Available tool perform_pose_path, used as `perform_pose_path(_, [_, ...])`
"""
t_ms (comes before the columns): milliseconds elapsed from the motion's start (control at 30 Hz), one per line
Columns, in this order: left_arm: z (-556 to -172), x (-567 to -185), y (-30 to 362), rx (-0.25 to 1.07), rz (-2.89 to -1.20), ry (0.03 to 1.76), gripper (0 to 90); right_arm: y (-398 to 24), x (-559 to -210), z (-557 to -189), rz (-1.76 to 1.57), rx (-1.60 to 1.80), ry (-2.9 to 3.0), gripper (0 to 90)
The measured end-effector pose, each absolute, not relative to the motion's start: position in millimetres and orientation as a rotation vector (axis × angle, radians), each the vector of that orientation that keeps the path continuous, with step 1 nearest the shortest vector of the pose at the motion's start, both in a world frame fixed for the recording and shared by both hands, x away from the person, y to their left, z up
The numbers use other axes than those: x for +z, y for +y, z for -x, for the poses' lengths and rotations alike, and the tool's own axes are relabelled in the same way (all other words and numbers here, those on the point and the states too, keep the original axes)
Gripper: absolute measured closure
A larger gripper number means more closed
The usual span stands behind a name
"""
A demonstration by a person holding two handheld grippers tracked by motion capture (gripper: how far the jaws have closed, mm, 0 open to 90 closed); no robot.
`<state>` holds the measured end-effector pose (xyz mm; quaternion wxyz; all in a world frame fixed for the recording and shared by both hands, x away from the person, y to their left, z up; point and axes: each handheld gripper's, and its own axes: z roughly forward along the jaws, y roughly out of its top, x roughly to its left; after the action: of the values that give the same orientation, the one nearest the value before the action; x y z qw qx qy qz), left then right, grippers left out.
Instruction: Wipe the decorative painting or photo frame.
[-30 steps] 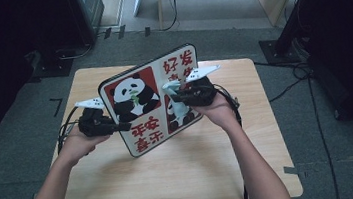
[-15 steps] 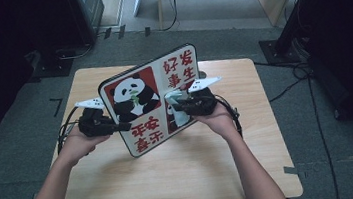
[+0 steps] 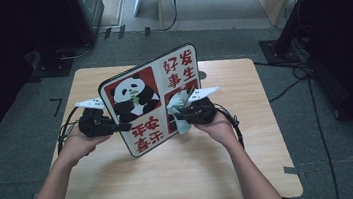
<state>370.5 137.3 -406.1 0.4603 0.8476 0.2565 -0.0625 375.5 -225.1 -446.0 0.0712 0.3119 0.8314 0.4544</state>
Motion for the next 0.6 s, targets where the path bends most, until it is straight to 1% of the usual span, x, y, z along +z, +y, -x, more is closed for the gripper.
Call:
perform_pose_path(333, [-370, -407, 137, -0.156, -2.082, 0.633, 78.8, -222, -463, -371, -0.963, 1.311, 2.549, 77.6])
perform_pose_path(600, [-370, -407, 137, -0.153, -2.083, 0.633, 78.7, -222, -467, -371, -0.976, 1.286, 2.577, 77.7])
